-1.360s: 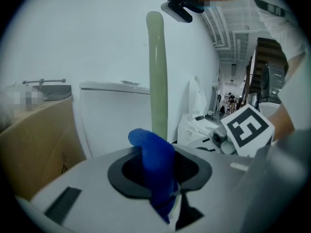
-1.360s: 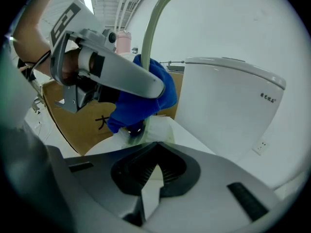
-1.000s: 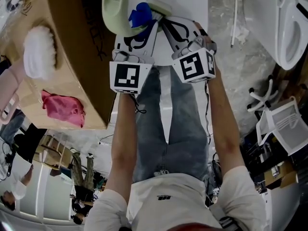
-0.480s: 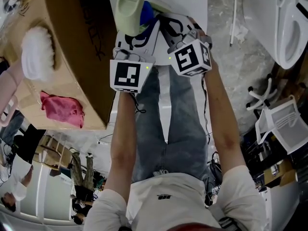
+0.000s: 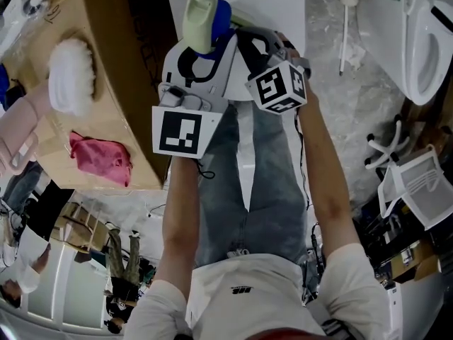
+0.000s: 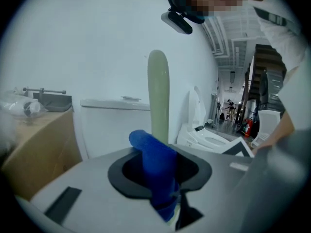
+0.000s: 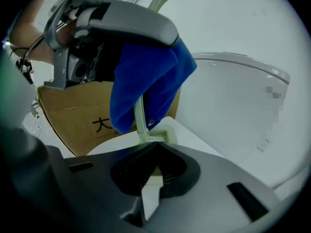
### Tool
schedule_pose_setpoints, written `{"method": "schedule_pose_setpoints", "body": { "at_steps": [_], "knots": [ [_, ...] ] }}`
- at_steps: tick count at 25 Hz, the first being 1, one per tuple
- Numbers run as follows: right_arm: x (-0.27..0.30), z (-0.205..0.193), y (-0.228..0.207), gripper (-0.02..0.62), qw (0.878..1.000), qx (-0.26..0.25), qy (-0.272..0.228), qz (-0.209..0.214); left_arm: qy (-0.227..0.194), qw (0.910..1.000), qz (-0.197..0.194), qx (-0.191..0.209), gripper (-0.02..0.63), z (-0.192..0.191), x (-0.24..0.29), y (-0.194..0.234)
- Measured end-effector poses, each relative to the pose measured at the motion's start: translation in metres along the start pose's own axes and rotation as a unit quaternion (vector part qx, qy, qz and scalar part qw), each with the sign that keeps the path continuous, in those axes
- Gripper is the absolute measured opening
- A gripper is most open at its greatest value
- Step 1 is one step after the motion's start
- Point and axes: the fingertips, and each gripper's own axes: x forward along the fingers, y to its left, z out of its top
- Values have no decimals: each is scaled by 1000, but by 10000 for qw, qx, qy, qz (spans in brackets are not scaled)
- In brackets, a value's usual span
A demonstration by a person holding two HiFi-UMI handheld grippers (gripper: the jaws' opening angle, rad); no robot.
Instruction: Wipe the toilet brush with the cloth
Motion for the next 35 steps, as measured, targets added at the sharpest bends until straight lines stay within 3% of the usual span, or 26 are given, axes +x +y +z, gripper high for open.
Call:
{"method": "schedule_pose_setpoints", "body": {
  "at_steps": [7, 12, 35],
  "knots": [
    [-1, -2, 0, -6, 9999, -76, 96, 52, -160, 9999, 12, 30, 116, 48, -14, -2],
    [0, -1, 1, -6, 9998, -89, 130, 75, -290, 9996, -38, 20, 126, 58, -17, -1],
    [0, 0, 0, -6, 10000, -88, -6, 2, 210, 9997, 63, -145, 92, -43, 16, 6]
  ]
}}
